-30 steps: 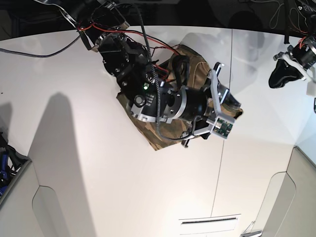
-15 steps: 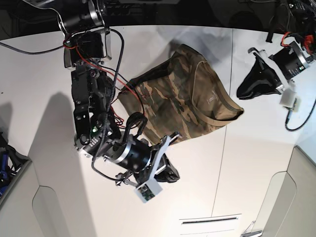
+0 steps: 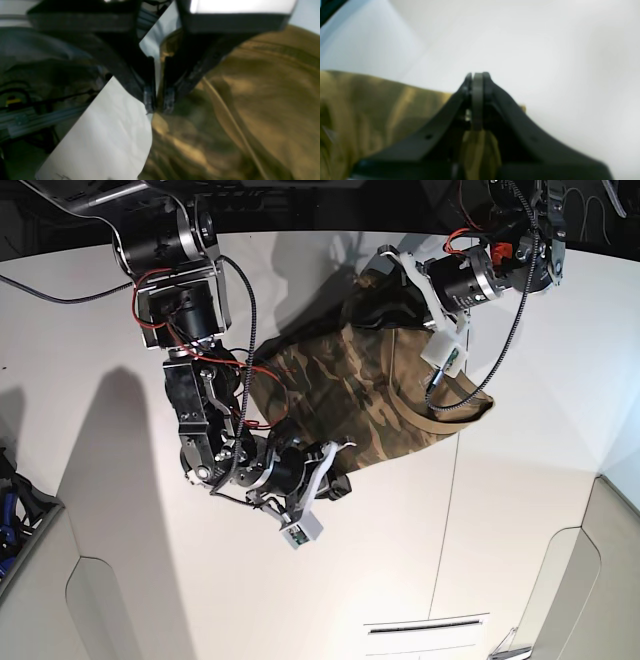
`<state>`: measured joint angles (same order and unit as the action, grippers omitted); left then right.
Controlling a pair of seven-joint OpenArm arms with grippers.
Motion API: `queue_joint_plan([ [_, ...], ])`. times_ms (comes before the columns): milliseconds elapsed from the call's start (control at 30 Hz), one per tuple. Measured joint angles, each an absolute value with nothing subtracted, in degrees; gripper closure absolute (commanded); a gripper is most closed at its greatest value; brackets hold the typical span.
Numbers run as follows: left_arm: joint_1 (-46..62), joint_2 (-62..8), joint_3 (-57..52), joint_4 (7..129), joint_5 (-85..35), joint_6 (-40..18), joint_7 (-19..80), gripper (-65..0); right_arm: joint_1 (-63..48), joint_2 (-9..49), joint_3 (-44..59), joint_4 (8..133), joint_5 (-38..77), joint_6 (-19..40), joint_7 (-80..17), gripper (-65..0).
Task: Fold the T-shirt properly
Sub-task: 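Lay the folded bundle down and grasp its edges with both grippers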
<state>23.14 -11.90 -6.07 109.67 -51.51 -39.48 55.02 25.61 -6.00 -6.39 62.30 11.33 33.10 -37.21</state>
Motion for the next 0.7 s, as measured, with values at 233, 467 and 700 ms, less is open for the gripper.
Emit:
queue_joint_plan([
  [233, 18.96, -12.05, -6.22, 100.22, -46.17, -39.48, 54.54, -5.6, 25.61, -3.66, -6.39, 56.71, 11.81, 33.04, -36.62, 0.0],
  [467, 14.7, -15.57, -6.07, 94.74, -43.59, -39.92, 54.19, -5.6, 25.45, -3.18, -6.39, 56.66, 13.28, 33.01, -40.88, 0.0],
  [700, 9.89, -19.42, -6.11, 94.45, -37.76, -37.69, 53.12, -5.6, 22.96, 0.03, -6.39, 56.66, 24.29, 33.85, -46.72, 0.0],
])
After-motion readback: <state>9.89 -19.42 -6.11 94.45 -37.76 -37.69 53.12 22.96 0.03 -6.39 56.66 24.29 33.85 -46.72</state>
